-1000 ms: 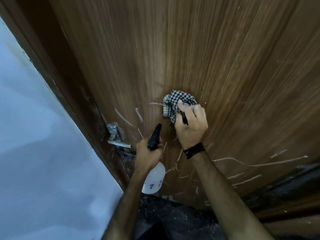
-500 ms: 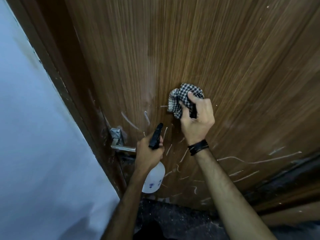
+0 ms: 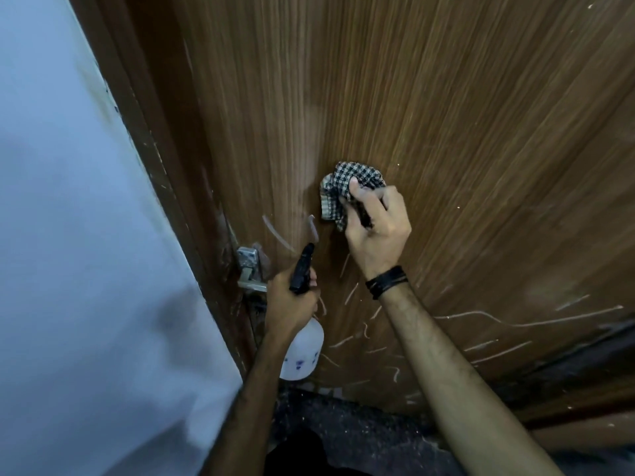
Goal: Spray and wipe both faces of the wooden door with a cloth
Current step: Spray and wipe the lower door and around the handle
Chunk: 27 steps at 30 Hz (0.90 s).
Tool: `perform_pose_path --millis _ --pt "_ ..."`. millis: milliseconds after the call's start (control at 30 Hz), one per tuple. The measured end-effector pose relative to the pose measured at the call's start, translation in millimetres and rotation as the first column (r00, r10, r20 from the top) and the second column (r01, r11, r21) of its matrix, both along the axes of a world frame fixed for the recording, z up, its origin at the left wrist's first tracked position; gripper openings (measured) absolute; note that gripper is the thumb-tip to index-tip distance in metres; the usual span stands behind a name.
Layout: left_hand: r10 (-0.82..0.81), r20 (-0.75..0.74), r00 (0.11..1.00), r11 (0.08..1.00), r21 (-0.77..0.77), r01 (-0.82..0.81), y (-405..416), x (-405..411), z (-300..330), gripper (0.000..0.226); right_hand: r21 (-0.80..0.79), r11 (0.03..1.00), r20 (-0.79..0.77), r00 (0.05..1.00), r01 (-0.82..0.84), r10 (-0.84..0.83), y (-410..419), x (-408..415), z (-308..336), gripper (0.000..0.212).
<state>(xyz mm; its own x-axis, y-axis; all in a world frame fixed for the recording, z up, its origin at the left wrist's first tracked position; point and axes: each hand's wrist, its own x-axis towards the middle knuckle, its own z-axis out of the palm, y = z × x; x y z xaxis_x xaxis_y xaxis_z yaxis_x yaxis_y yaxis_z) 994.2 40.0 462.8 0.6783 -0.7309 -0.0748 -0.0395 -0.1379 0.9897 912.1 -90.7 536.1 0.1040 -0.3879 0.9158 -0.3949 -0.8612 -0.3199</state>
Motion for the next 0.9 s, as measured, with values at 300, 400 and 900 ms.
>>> perform_pose_path --millis 300,400,900 --pt "0.064 -0.038 0.997 0.998 -0.001 -0.064 8.7 7.5 -6.1 0.030 0.113 0.991 -0.372 0.922 -0.068 0.106 11.7 -1.2 -87.4 0.030" --pt "0.075 -0.042 0.996 0.997 0.008 -0.075 14.2 10.1 -4.5 0.024 0.071 0.995 -0.272 0.959 -0.066 0.083 12.9 10.3 -61.9 0.028" --pt "0.149 -0.065 0.987 0.987 0.066 -0.144 28.5 36.4 -3.5 0.025 0.088 0.990 -0.518 0.845 -0.107 0.137 23.2 27.8 -93.4 0.035"
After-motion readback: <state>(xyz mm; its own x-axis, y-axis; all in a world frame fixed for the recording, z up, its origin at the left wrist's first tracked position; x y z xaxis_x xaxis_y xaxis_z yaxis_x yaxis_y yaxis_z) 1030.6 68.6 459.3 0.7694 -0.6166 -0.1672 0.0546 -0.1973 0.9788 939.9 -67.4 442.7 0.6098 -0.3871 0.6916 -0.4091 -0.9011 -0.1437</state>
